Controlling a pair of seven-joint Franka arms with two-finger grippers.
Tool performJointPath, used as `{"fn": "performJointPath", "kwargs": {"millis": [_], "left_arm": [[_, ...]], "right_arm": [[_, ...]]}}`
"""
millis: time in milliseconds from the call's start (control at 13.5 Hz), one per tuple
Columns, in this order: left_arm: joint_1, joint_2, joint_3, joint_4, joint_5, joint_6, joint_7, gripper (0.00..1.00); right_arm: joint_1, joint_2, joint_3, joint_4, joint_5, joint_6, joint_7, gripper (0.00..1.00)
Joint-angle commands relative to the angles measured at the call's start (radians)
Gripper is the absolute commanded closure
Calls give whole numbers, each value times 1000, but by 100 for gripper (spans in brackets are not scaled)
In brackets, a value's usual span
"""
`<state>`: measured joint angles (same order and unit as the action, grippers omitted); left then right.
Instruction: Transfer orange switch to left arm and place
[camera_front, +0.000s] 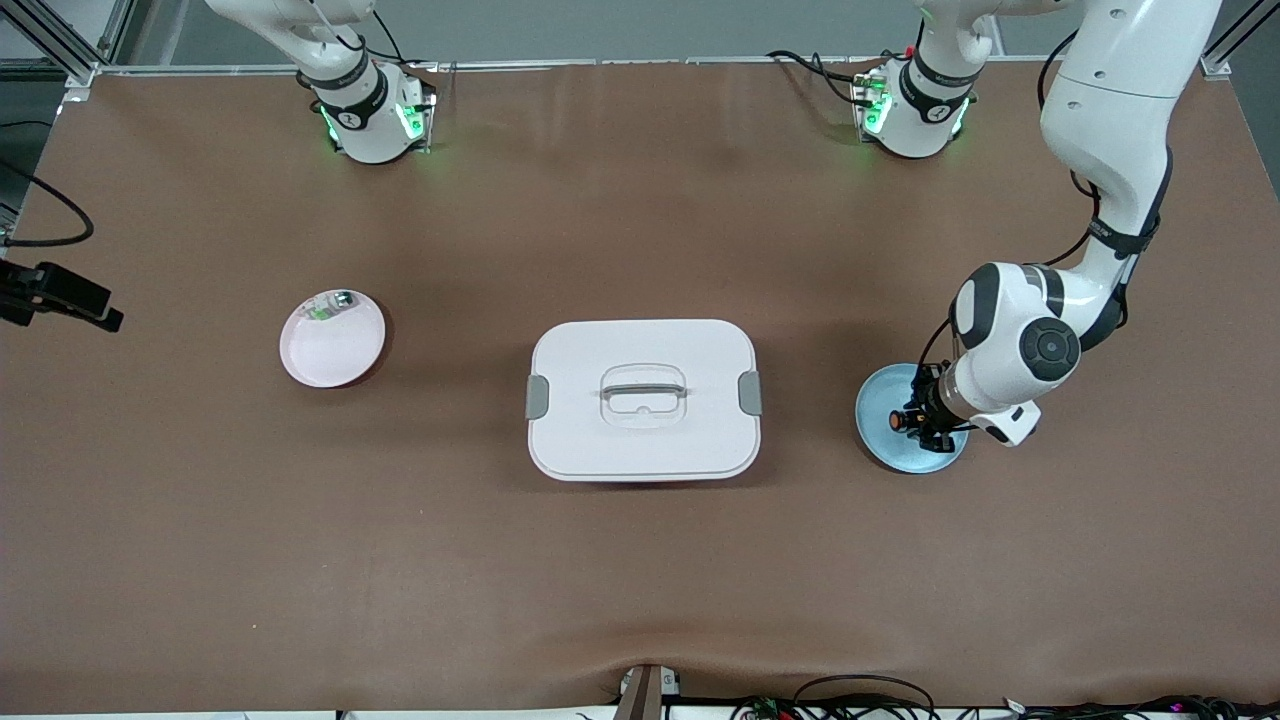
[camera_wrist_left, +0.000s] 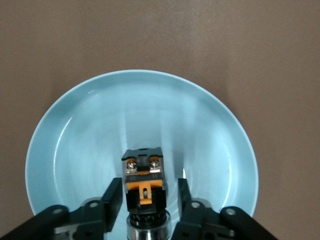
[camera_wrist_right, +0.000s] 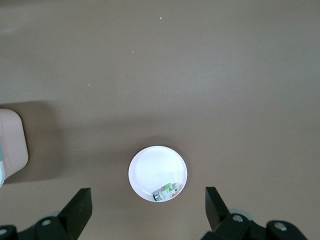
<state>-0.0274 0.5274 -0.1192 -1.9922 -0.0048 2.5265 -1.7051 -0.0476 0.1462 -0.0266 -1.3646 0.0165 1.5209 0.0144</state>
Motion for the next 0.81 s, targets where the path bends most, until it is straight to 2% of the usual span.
{"fn": "performJointPath", "kwargs": {"millis": [0, 222, 444, 741], "left_arm": [[6, -15, -7, 13, 19, 8, 18, 0], [4, -52, -7, 19, 20, 8, 24, 0], [0, -90, -5, 32, 22, 8, 122, 0], [7, -161, -5, 24, 20, 8, 463, 0]], "right_arm": [[-2, -37, 7, -30, 11, -5, 12, 0], [-6, -57, 5, -63, 11, -4, 12, 0], [-8, -60, 4, -68, 13, -10, 15, 0], [-9, -82, -1, -92, 11, -25, 87, 0]]}}
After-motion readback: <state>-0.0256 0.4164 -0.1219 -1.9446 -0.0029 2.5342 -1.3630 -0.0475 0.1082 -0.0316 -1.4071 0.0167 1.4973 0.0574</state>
